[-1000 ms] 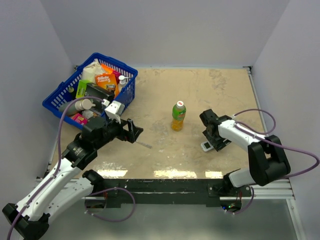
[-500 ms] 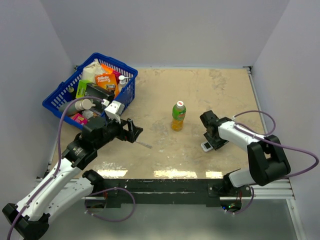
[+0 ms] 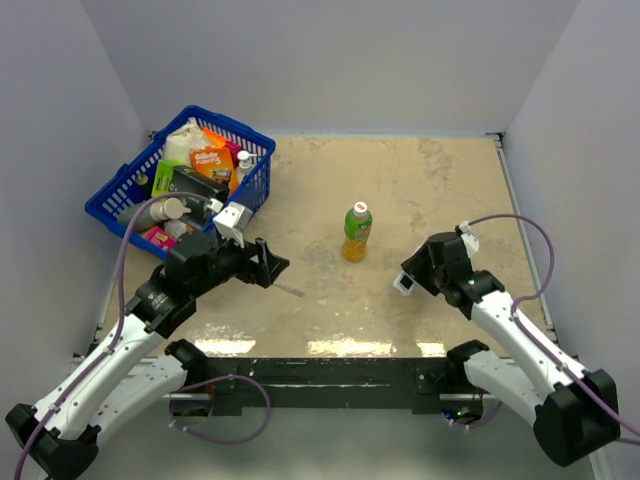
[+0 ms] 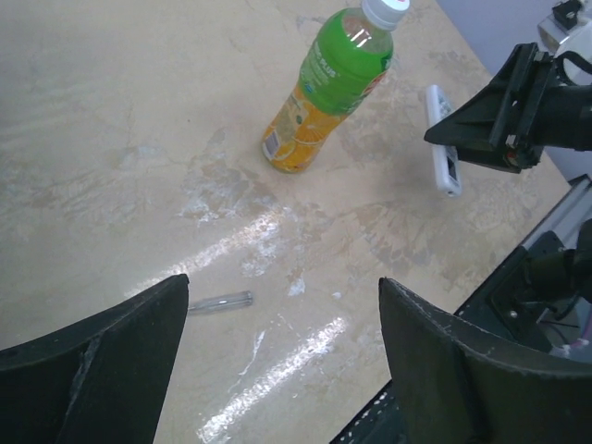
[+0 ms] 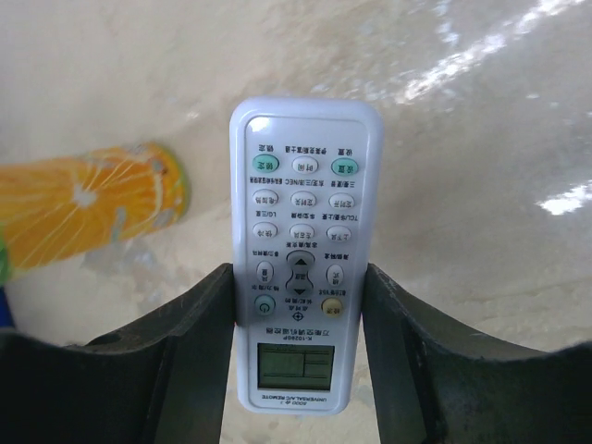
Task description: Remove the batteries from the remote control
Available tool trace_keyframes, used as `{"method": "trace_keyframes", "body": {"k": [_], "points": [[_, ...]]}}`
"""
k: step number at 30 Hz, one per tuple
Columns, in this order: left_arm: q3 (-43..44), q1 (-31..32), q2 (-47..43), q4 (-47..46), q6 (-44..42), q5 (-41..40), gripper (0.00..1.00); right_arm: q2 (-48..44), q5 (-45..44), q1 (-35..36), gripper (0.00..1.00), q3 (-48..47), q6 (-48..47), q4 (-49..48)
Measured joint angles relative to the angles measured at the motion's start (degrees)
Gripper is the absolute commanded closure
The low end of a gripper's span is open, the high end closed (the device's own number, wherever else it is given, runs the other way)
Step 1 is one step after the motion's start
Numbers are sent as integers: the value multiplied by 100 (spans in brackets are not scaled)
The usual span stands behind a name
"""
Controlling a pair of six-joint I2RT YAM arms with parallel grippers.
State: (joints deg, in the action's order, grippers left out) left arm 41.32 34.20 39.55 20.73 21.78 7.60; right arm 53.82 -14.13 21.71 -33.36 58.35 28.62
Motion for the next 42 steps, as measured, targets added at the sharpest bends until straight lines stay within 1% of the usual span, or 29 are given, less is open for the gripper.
{"method": "trace_keyframes", "body": {"k": [6, 11, 14, 18, 21, 24, 28, 31, 35, 42], "points": [[-105, 0, -59, -232, 520, 728, 13, -1027, 1209, 0, 65, 625, -319, -459], [-278, 0, -33, -752, 1029, 1499, 12, -1794, 2365, 2, 66, 1198, -197, -1198], [-367, 0, 66, -1091, 1263, 1810, 12, -2107, 2986, 35, 66, 1445, -107, -1543], [-476, 0, 258, -1497, 1624, 2114, 12, -2236, 3783, 79, 65, 1510, -98, -2052], [-538, 0, 413, -1923, 1871, 2312, 10, -2199, 4419, 140, 65, 1700, -9, -2809], [-680, 0, 564, -2435, 2151, 2544, 7, -2081, 4887, 363, 64, 1888, 136, -3491], [-894, 0, 739, -3036, 2481, 2769, 4, -1888, 5108, 960, 64, 1891, 192, -4164], [-975, 2, 907, -3460, 2669, 2870, 4, -1679, 5154, 1325, 64, 1886, 293, -4743], [-1069, 50, 1158, -3915, 2837, 2966, 4, -1443, 5156, 1480, 64, 1882, 444, -5292], [-1134, 201, 1423, -4465, 3082, 3016, 4, -1408, 5141, 1687, 64, 1740, 527, -5713]]}}
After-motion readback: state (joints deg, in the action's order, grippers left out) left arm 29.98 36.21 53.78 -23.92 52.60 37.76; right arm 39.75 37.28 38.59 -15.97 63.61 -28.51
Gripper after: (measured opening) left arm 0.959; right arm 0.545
